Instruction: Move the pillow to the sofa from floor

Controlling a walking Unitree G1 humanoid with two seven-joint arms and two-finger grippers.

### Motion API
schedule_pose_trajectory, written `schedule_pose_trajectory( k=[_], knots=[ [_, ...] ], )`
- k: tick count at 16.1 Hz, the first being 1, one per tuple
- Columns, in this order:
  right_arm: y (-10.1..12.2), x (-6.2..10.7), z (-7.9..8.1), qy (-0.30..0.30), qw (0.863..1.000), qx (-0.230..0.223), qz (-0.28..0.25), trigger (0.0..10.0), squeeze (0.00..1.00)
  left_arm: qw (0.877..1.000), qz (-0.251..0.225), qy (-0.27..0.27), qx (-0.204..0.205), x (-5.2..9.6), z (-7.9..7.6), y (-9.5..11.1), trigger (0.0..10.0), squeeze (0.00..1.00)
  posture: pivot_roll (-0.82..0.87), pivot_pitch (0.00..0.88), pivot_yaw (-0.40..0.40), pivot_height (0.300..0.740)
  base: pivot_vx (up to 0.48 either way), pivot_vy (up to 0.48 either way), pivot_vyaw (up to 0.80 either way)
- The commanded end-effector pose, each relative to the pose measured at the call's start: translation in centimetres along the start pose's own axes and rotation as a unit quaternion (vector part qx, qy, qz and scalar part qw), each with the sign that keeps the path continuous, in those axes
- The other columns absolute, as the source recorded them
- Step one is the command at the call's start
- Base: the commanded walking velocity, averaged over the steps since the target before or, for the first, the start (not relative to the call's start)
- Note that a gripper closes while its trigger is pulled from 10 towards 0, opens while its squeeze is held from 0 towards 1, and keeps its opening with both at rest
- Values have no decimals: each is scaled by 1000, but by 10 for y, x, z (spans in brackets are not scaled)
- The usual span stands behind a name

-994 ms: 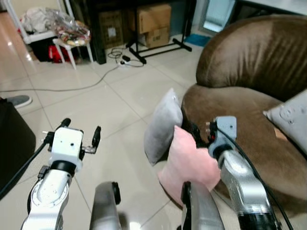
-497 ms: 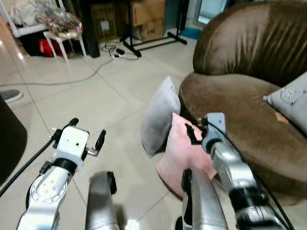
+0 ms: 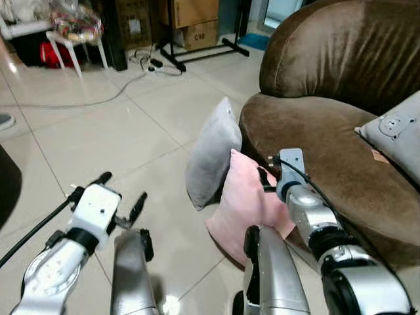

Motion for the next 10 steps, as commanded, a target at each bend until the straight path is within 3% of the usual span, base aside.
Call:
schedule_pose_trajectory(
  k=[1, 2, 6, 10],
  knots=[
    [-6, 0, -5, -10, 1000, 22, 13, 10000, 475, 1000, -3, -28, 6, 5, -6, 6, 10000, 569, 132, 69, -75, 430, 0, 0, 0],
    [-12, 0, -8, -19, 999, 34, 27, 10000, 0, 999, -1, -48, 13, 11, -11, 8, 10000, 573, 137, 79, -72, 430, 0, 0, 0],
    [-28, 2, -21, -66, 997, -5, 51, 10000, 0, 996, 20, -88, 20, 40, -20, 13, 10000, 569, 174, 144, -34, 430, 0, 0, 0],
    [-36, 4, -29, -93, 993, 5, 66, 10000, 0, 994, 44, -95, 19, 54, -19, 12, 10000, 573, 195, 173, -24, 430, 0, 0, 0]
  ],
)
Point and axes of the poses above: a point about 5 cm out from each wrist's last joint towards the gripper, its own x axis pointing back from the gripper into the wrist, its own y axis along the axis of the wrist's last joint, z = x × y, the point moved 5 cm from there along -x, pointing out of the wrist towards the gripper
